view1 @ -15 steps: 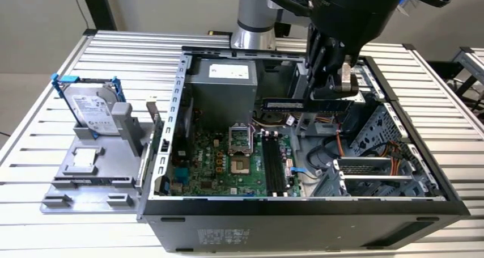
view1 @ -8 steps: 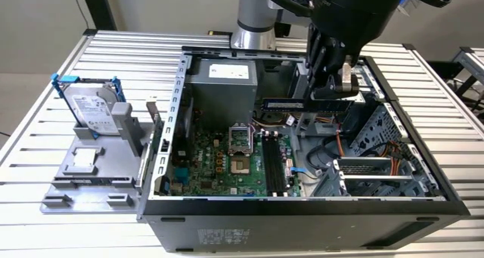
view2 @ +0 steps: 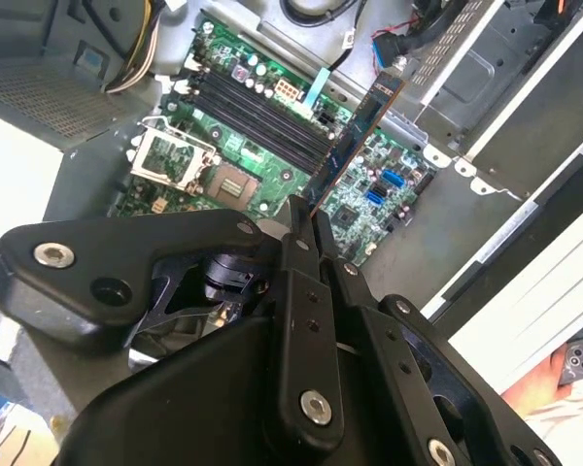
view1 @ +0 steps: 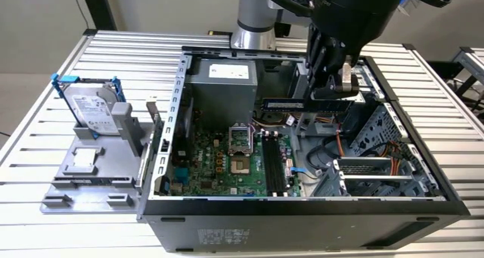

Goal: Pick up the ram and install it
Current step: 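Insert the ram into the slot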

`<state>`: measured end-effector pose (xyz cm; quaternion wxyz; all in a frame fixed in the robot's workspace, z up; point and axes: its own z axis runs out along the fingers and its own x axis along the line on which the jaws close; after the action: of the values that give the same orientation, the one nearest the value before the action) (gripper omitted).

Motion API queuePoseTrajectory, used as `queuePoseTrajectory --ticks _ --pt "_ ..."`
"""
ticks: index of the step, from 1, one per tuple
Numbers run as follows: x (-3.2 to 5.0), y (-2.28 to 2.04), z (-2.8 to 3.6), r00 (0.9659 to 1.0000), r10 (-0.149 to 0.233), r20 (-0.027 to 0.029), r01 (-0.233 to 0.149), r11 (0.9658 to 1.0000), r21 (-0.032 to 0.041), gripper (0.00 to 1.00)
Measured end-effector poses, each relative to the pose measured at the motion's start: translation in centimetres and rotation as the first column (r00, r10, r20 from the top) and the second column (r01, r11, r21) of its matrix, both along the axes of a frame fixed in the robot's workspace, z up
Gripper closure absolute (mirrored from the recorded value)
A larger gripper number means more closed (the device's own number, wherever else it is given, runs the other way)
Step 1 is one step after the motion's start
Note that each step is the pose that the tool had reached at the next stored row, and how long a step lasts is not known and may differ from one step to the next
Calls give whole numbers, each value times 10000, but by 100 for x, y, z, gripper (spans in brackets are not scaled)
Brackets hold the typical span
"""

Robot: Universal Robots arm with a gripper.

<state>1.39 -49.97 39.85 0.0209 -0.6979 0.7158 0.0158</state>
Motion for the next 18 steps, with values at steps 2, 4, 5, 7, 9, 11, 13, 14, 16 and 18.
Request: queuePoseTrajectory --ticks 2,4,5,7,9,11,13,14,16,18 --pt "1 0 0 9997 -230 0 230 9997 1 100" --pt "0 0 0 9987 -513 0 513 9987 1 100" --pt "0 0 0 9979 -652 0 652 9979 0 100" --pt "0 0 0 9955 -944 0 944 9955 0 100" --pt "0 0 0 9920 -1262 0 1262 9920 1 100" --pt "0 0 0 9874 -1582 0 1582 9874 1 100" --pt "0 0 0 9822 -1878 0 1878 9822 1 100" --pt "0 0 0 9791 -2036 0 2036 9791 0 100" --pt "0 0 0 9724 -2334 0 2334 9724 0 100" --pt "0 0 0 9646 -2639 0 2639 9646 1 100"
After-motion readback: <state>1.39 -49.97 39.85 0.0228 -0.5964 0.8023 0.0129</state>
